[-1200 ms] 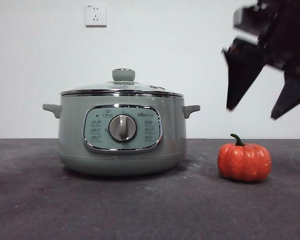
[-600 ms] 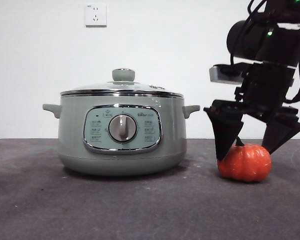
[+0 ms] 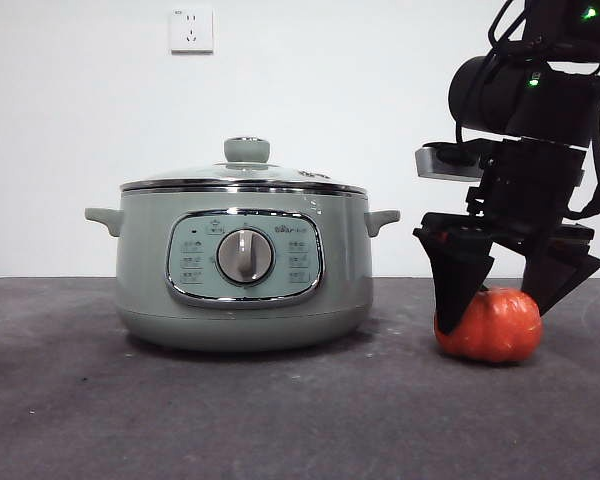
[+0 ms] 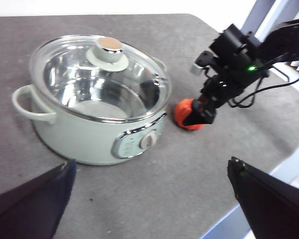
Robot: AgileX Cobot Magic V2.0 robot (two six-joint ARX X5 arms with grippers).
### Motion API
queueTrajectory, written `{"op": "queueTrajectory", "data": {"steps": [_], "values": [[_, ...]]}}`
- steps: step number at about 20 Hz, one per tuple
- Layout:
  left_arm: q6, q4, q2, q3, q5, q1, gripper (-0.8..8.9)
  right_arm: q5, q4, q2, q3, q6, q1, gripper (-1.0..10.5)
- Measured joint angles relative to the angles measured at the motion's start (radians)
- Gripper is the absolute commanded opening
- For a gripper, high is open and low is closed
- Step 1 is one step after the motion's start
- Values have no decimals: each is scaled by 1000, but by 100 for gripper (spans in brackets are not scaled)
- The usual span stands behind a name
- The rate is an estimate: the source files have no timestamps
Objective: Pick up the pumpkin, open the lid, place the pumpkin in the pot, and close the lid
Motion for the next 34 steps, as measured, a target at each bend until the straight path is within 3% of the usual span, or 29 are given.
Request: {"op": "queueTrajectory", "data": {"steps": [7, 12, 16, 24, 29, 34], "values": [[-7, 116, 89, 5, -53, -23, 780, -2, -46, -295, 0, 31, 0, -11], [-8, 255, 301, 98, -116, -123, 780, -3, -89, -545, 1, 37, 0, -11], [-8, 400, 491, 181, -204, -240, 780, -78, -130, -666, 2, 43, 1, -11], [6, 638, 850, 319, -394, -423, 780, -80, -182, -731, 2, 45, 1, -11], [13, 756, 1003, 333, -450, -459, 780, -81, -183, -731, 2, 45, 1, -11], [13, 778, 1070, 333, -457, -460, 778, -81, -182, -731, 2, 45, 1, -11]]}}
